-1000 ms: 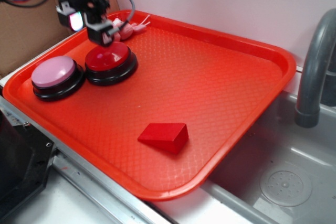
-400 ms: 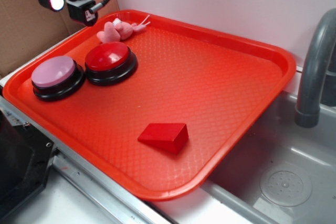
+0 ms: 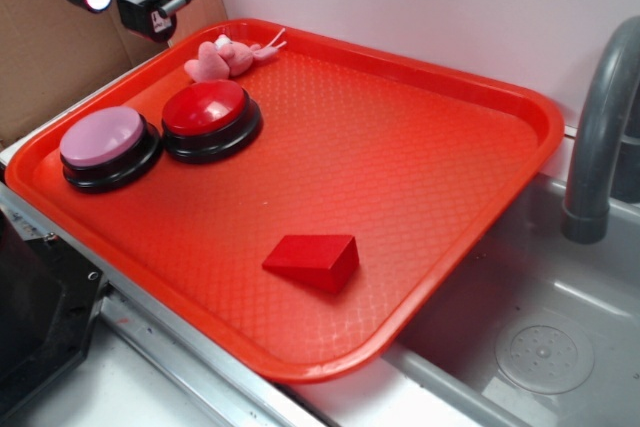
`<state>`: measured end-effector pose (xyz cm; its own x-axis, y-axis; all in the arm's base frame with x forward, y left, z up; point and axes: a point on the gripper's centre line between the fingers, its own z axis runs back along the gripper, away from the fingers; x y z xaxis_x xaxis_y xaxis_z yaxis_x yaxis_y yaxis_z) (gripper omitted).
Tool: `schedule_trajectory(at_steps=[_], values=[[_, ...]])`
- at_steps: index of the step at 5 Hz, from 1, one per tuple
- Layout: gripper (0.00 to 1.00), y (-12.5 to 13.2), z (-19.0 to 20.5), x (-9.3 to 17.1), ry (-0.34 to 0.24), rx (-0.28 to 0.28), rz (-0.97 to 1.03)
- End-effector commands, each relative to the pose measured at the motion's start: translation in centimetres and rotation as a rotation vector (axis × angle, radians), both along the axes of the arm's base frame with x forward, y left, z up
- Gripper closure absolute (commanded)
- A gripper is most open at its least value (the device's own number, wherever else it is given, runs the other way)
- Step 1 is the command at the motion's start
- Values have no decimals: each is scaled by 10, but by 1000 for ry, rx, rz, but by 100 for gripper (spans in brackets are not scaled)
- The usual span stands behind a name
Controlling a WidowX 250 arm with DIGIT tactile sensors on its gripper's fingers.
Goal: Push the red button.
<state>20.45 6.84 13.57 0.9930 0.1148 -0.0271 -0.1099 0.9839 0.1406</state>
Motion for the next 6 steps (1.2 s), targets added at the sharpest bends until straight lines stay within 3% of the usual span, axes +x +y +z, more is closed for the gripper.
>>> schedule_trajectory(at_steps=[1,6], values=[[0,-15,21,6,-65,18,-69],[0,-37,29,-6,-88,-52,-213]])
